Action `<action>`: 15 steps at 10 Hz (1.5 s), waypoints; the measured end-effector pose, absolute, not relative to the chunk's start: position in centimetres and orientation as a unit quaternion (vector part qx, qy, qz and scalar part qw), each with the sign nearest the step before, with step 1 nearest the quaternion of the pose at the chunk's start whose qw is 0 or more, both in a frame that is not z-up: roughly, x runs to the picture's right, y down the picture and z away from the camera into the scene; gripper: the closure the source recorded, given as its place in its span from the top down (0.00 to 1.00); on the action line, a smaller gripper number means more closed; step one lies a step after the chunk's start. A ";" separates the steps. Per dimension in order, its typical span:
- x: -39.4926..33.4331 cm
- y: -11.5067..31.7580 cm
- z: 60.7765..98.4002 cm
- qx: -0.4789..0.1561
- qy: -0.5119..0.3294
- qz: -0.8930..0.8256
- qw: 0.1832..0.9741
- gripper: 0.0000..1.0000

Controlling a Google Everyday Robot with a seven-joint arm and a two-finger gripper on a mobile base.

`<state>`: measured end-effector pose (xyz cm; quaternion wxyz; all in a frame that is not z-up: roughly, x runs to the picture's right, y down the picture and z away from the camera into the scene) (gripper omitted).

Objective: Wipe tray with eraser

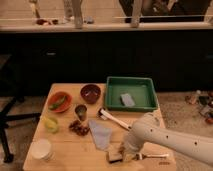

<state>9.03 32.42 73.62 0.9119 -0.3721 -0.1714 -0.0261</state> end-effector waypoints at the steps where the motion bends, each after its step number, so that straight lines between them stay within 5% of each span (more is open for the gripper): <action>1: 8.5 31.2 72.4 -0.367 -0.177 -0.031 0.913 0.00; 6: 4.6 23.6 67.9 -0.326 -0.192 -0.050 0.924 0.00; 10: -0.7 18.2 70.1 -0.304 -0.179 -0.067 0.933 0.00; 15: -1.1 17.6 70.5 -0.302 -0.174 -0.068 0.935 0.00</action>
